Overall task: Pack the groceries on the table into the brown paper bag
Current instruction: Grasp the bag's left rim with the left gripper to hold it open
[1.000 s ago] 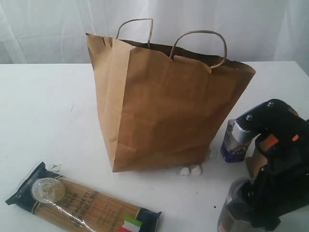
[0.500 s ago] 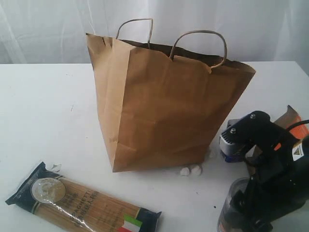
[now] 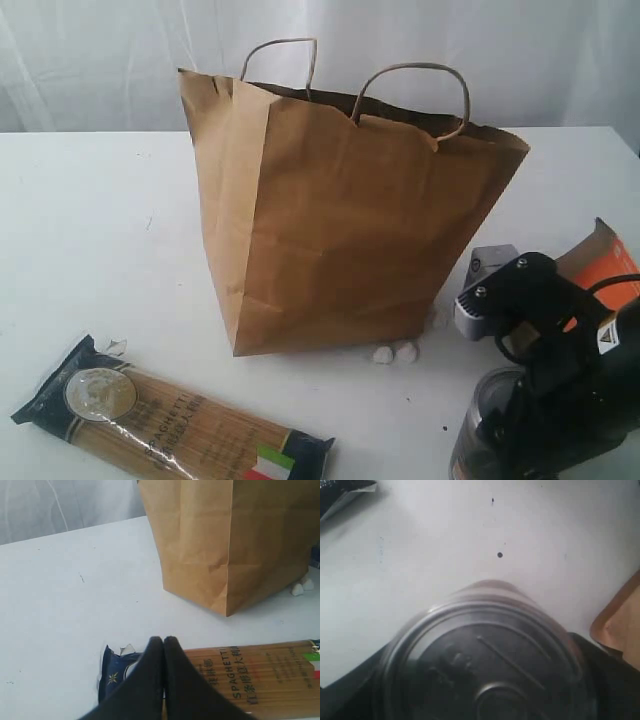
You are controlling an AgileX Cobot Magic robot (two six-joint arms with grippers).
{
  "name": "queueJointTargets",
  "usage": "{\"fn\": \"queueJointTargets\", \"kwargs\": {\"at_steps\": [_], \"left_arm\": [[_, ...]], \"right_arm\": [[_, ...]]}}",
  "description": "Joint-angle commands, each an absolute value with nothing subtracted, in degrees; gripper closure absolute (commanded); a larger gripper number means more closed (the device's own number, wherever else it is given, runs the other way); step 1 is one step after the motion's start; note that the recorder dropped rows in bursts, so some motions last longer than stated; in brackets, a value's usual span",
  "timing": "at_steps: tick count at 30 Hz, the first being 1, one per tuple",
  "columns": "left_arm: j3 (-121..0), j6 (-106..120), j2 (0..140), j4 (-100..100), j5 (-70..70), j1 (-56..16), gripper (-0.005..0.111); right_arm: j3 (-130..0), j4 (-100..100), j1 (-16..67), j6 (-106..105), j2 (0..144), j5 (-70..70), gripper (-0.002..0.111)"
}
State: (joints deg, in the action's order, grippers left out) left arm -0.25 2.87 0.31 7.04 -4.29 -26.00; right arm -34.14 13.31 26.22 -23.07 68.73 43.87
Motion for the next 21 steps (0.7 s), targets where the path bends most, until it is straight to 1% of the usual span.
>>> {"fn": "queueJointTargets", "kwargs": {"at_steps": [1, 6, 12, 21], "left_arm": [[0.00, 2.81, 0.00, 7.17, -4.37, -25.85, 0.107], [0.00, 2.81, 0.00, 7.17, -4.37, -25.85, 0.107], [0.00, 2.81, 0.00, 7.17, -4.37, -25.85, 0.107], [0.00, 2.81, 0.00, 7.17, -4.37, -25.85, 0.107]], "right_arm": [[-33.87, 14.51, 26.29, -22.85, 68.72, 41.99, 0.031], [-33.87, 14.62, 26.29, -22.85, 68.72, 43.27, 0.032], [-33.87, 14.77, 26.29, -22.85, 68.72, 43.27, 0.040], [-33.87, 14.77, 26.29, -22.71, 68.72, 43.80, 0.046]]}}
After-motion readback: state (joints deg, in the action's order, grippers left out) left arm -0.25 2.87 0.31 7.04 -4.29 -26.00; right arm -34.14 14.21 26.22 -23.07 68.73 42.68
